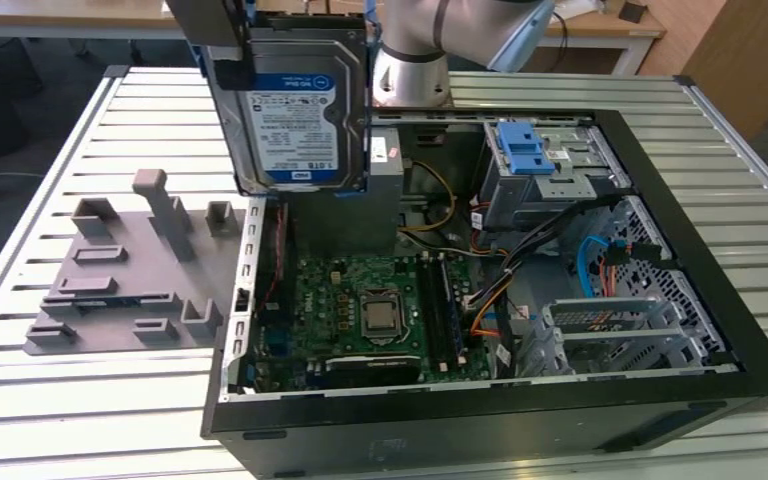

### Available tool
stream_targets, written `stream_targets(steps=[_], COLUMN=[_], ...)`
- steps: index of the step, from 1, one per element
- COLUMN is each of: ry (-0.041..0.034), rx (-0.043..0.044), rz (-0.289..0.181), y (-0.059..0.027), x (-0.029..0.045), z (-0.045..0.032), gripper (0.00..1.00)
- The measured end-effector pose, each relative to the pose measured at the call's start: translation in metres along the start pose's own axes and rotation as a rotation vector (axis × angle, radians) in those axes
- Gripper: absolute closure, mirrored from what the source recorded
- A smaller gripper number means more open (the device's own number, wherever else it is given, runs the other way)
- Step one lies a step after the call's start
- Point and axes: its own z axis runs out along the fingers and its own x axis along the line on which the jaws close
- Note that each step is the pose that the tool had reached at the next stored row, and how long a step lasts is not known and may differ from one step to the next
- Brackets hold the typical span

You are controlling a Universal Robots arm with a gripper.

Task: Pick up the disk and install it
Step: 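Pick up the disk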

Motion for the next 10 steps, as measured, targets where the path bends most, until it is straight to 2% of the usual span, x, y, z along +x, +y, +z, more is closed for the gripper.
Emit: stream_targets(steps=[10], ry=[-0.0001], rx=[0.0001], rz=[0.0], y=[-0.0277], x=[0.0032], z=[-0.0007], gripper=[0.64])
